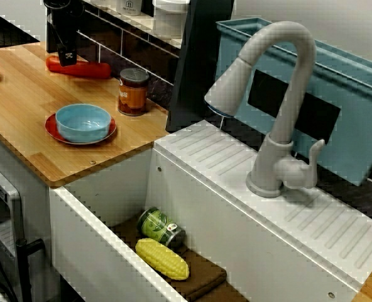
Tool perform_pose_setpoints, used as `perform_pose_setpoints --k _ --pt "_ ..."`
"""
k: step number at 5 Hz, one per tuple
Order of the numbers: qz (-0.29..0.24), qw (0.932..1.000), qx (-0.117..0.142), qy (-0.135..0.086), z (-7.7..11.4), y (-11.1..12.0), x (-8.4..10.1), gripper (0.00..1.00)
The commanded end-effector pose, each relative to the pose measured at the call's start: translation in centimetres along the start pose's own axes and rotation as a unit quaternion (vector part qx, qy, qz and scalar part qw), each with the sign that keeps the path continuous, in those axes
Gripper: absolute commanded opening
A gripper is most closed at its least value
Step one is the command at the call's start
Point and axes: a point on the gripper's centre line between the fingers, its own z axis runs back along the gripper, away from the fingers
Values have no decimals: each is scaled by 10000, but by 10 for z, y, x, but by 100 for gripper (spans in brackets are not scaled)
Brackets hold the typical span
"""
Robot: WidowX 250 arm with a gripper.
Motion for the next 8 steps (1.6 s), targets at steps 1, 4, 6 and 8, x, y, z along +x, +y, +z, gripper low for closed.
perform_pose_setpoints --k 1,4,6,8 --pt "8 9996 250 -103 18 16 6 100" --pt "21 9999 128 20 7 12 8 100" --pt "46 9999 109 47 6 14 8 100" --pt "80 9999 15 112 2 16 10 100"
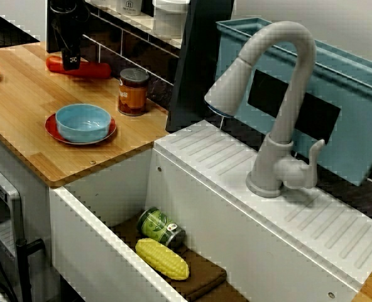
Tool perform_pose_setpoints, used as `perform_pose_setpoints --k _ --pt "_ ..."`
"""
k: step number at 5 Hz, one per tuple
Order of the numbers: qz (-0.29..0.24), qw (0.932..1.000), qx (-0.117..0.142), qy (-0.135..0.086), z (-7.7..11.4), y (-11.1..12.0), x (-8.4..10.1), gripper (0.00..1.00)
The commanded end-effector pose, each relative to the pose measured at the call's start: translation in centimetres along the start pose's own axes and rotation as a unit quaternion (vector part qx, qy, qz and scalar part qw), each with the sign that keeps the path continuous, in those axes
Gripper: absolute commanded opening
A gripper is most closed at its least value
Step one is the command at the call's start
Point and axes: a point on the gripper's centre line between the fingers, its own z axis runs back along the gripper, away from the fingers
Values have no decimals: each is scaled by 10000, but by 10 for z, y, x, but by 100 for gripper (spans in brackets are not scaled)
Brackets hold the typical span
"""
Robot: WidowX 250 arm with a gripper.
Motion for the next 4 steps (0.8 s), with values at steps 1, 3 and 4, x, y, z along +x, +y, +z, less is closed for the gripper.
perform_pose_setpoints --k 1,3,4 --pt "1 9999 142 -53 16 15 9 100" --pt "-3 10000 90 33 13 13 11 100" --pt "71 9999 109 98 12 14 10 73"
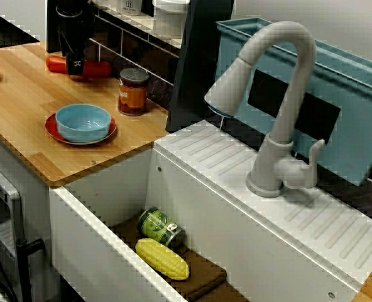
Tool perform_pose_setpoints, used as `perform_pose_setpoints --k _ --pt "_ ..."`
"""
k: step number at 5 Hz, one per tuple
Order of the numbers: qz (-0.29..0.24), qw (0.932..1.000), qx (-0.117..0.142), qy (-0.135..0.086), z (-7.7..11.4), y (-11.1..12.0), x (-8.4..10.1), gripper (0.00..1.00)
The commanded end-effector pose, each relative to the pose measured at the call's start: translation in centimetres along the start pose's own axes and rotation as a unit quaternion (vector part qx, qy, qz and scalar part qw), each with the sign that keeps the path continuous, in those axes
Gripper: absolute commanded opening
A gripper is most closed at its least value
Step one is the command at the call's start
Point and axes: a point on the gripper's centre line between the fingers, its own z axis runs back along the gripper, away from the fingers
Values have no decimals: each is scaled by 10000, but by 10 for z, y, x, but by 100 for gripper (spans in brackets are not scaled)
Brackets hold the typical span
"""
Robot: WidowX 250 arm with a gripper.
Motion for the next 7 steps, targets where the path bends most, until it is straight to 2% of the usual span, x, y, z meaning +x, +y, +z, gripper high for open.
perform_pose_setpoints --k 1,3,7 --pt "146 9994 290 -75 22 16 5 0" --pt "139 9994 305 -99 25 13 2 0" --pt "199 9996 54 -189 44 14 -13 0"
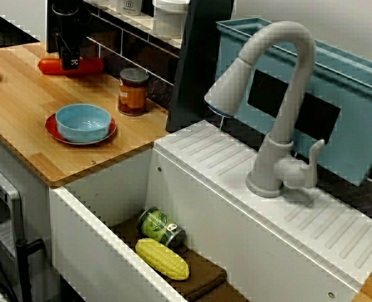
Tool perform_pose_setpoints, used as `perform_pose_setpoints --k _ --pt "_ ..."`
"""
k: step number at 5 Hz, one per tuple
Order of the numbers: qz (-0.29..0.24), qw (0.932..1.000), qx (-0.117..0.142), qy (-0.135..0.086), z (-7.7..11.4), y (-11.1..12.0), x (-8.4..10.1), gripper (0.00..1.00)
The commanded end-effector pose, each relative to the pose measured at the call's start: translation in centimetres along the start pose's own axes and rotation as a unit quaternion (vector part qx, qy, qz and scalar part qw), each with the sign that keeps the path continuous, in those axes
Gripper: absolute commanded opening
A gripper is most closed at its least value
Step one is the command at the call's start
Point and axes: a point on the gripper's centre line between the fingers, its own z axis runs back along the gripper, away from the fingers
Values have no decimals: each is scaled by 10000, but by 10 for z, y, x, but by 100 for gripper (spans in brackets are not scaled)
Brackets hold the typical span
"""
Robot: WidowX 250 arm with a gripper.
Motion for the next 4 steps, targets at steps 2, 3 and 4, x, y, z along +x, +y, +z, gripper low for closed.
perform_pose_setpoints --k 2,3,4 --pt "35 9996 164 -217 45 17 -10 0" --pt "54 9997 100 -228 48 17 -13 0" --pt "82 9998 -38 -166 49 16 -17 0"
